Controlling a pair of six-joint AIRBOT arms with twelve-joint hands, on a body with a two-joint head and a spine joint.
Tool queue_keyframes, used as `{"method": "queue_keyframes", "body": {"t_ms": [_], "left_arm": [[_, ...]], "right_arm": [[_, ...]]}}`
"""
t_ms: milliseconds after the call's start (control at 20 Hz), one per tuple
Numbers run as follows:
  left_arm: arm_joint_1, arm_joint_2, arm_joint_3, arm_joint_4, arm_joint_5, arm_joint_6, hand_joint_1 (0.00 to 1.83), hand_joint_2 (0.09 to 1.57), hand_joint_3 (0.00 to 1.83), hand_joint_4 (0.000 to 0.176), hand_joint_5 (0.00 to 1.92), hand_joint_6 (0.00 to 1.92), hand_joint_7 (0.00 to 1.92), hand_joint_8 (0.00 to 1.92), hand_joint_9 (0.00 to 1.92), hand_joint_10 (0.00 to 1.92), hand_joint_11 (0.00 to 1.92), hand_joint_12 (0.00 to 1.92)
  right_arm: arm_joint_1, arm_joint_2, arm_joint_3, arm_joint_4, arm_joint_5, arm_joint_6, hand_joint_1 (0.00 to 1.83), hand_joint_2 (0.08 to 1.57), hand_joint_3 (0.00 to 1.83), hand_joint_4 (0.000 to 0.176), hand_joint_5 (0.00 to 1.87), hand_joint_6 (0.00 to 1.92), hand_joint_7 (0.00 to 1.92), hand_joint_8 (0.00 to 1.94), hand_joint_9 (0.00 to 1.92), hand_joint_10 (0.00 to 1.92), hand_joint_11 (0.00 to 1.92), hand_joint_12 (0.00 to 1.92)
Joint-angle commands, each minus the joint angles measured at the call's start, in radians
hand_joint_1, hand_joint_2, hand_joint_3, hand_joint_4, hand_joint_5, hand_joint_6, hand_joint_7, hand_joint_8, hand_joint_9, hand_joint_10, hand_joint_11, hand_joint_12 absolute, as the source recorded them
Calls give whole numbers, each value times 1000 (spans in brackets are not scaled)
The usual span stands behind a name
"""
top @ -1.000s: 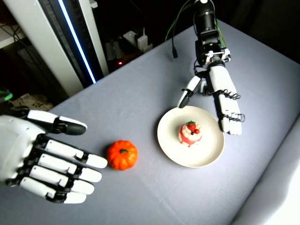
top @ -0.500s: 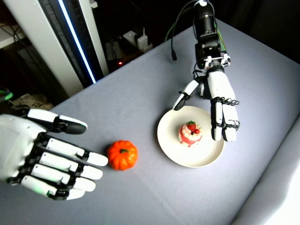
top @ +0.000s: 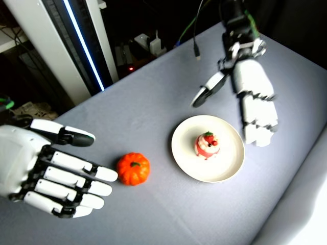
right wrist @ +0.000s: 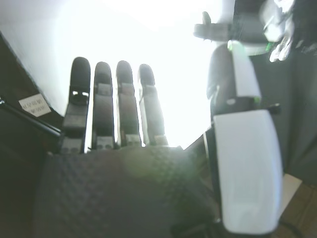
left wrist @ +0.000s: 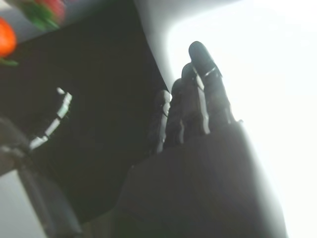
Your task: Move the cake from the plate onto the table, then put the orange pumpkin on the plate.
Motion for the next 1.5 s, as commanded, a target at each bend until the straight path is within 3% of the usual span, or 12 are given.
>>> {"method": "queue_keyframes", "body": {"t_ms": [0,100,350,500,600,750,800,950,1150,1250,1400,1450], "left_arm": [[-28,0,5,39,-38,-2,755,917,0,0,143,9,141,9,188,18,0,994],[-79,-3,18,218,-8,-2,791,830,0,0,268,48,118,14,161,22,0,1346],[-205,4,47,761,38,-2,914,768,0,0,416,19,260,5,295,74,0,1498],[-228,6,56,856,43,-2,865,822,11,17,424,5,204,0,188,19,0,1377],[-203,-18,89,841,34,-2,854,918,15,0,406,0,203,1,278,33,0,846],[-191,-62,146,806,4,-2,918,1029,3,29,602,22,323,9,435,51,134,1228],[-206,-70,149,826,16,-2,902,1064,5,0,701,37,492,35,608,98,371,1246],[-211,-91,178,885,34,-2,940,1103,5,0,645,18,523,2,605,50,167,1399],[-178,-123,203,945,49,-2,942,1009,5,0,622,3,496,2,646,53,288,1375],[-153,-144,227,851,44,-2,877,940,0,23,473,0,439,0,554,7,105,1397],[-109,-174,248,712,23,-2,794,887,0,93,398,9,285,4,345,11,0,851],[-104,-185,255,688,17,-2,773,893,0,99,306,11,248,4,306,9,0,594]], "right_arm": [[14,-1,7,13,111,0,789,1116,1,0,353,0,243,0,216,1,0,827],[30,-5,12,4,90,-1,826,1141,5,0,330,4,226,0,180,10,0,605],[48,-10,15,-12,50,-5,842,1144,2,0,306,0,215,4,168,5,0,397],[53,-10,15,-20,40,-5,881,1152,1,0,310,4,207,1,158,2,0,431],[57,-17,19,-29,24,-5,873,1160,2,0,307,1,213,2,168,4,0,507],[60,-18,20,-43,5,-5,868,1157,0,0,293,2,207,0,166,2,0,479],[63,-19,21,-47,-3,-5,884,1157,0,0,303,6,217,4,170,3,0,474],[76,-25,24,-61,-24,-5,910,1153,0,0,317,4,201,0,172,1,0,579],[87,-33,28,-73,-39,-5,917,1166,3,0,326,3,222,4,200,8,0,714],[87,-33,28,-76,-41,-5,924,1171,4,0,331,4,228,5,206,10,0,731],[86,-38,29,-80,-41,-5,899,1148,0,0,337,4,245,5,220,10,0,695],[86,-38,29,-80,-41,-5,899,1145,0,0,336,2,231,2,213,5,0,674]]}}
